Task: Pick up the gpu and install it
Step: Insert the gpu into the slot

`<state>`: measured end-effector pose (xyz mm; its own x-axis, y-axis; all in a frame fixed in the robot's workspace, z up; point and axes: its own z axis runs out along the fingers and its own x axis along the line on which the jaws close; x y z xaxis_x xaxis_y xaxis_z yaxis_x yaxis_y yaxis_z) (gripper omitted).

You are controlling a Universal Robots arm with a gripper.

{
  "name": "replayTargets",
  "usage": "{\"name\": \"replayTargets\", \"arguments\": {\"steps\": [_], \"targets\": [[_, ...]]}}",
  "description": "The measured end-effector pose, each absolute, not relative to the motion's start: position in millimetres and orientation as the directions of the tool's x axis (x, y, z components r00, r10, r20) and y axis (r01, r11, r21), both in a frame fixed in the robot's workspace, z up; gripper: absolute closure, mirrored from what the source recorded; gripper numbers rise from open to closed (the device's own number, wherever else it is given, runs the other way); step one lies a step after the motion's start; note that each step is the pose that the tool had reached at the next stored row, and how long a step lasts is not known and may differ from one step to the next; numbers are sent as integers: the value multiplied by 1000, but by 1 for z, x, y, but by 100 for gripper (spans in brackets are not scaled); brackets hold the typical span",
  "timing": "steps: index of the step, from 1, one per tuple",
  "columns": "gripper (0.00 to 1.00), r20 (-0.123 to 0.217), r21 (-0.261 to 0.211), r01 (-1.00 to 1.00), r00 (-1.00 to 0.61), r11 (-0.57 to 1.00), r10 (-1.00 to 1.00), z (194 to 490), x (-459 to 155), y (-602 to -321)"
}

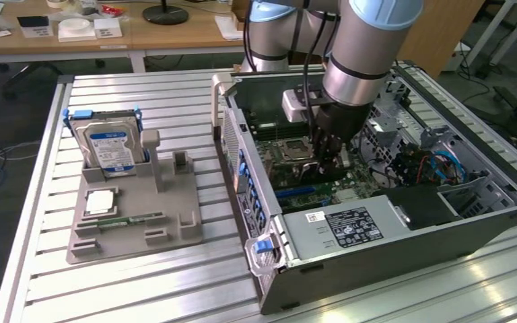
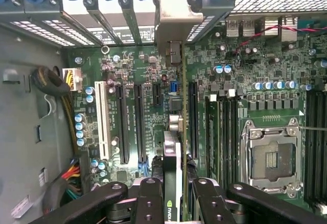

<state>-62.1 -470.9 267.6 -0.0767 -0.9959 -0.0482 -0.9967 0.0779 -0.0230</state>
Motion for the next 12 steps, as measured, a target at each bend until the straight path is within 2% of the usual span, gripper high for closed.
{"name": "replayTargets", "arguments": {"steps": [12], "targets": [[73, -48, -23, -997, -77, 78, -996, 263, -67, -471]]}}
